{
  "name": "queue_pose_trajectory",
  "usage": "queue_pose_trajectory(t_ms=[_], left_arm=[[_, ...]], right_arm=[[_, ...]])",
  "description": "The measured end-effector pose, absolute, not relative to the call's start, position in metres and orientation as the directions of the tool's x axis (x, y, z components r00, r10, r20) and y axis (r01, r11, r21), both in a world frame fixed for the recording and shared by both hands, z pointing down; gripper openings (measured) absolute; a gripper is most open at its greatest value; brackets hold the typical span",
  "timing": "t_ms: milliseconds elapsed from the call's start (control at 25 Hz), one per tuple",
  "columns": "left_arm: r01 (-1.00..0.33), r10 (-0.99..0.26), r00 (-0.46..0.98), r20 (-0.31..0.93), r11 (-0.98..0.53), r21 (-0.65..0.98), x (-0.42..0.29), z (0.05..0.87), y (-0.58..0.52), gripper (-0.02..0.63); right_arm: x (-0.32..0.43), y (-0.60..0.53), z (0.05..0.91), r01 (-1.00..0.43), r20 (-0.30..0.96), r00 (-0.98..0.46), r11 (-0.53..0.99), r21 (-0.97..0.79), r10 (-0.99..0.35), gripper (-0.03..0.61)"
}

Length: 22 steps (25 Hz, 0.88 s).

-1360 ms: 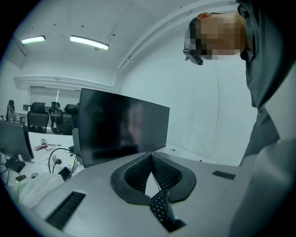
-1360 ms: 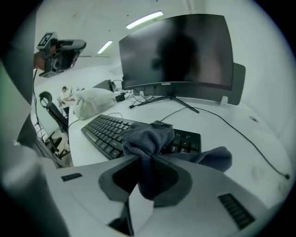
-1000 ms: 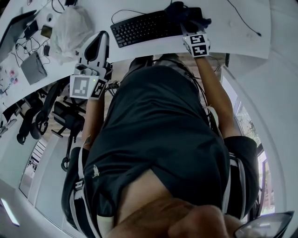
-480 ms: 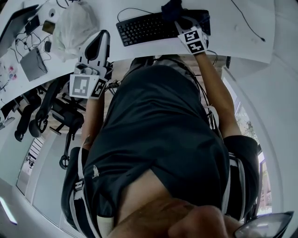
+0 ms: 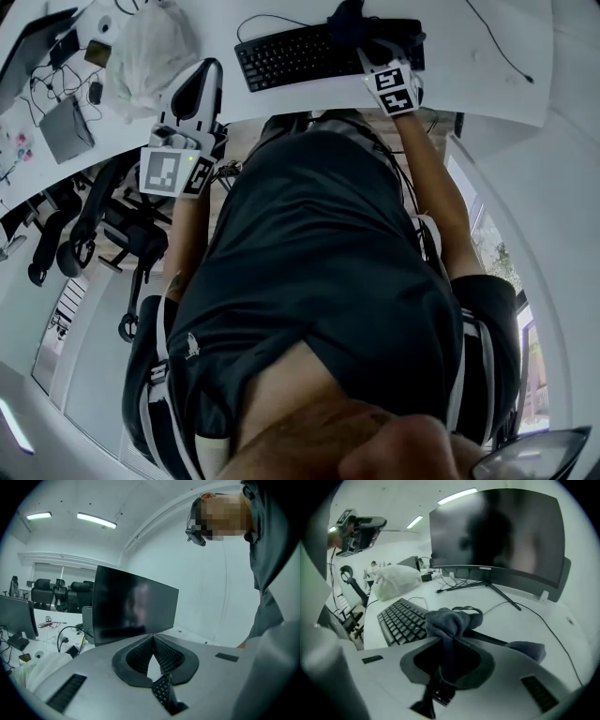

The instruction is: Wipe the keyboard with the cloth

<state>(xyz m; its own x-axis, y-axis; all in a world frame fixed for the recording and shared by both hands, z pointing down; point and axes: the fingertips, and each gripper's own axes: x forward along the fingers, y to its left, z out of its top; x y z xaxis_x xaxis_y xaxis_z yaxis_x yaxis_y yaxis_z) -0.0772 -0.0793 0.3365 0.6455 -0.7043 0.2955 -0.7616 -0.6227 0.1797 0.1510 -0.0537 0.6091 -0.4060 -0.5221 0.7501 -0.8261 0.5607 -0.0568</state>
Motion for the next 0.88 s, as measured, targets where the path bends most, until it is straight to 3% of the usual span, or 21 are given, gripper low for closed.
queue_pose_trajectory(t_ms=[200,400,640,880], left_arm=[[-0.768,-0.713,0.637,0.292,-0.617,0.172,-0.081,0.335,-0.078,0.005],[-0.764,-0.707,0.643,0.296,-0.619,0.183,-0.073,0.339,-0.072,0.005],[-0.766,-0.714,0.641,0.28,-0.62,0.172,-0.073,0.333,-0.068,0.005],[-0.754,-0.701,0.655,0.281,-0.633,0.177,-0.064,0.337,-0.06,0.005]], right_arm=[[0.233,-0.062,0.608,-0.954,0.765,-0.184,0.299,0.011,-0.617,0.063],[0.15,-0.035,0.611,-0.812,0.751,-0.43,0.578,-0.079,-0.501,0.063],[0.234,-0.022,0.611,-0.953,0.787,-0.178,0.304,0.013,-0.59,0.063],[0.148,0.002,0.615,-0.824,0.768,-0.405,0.562,-0.072,-0.496,0.063]])
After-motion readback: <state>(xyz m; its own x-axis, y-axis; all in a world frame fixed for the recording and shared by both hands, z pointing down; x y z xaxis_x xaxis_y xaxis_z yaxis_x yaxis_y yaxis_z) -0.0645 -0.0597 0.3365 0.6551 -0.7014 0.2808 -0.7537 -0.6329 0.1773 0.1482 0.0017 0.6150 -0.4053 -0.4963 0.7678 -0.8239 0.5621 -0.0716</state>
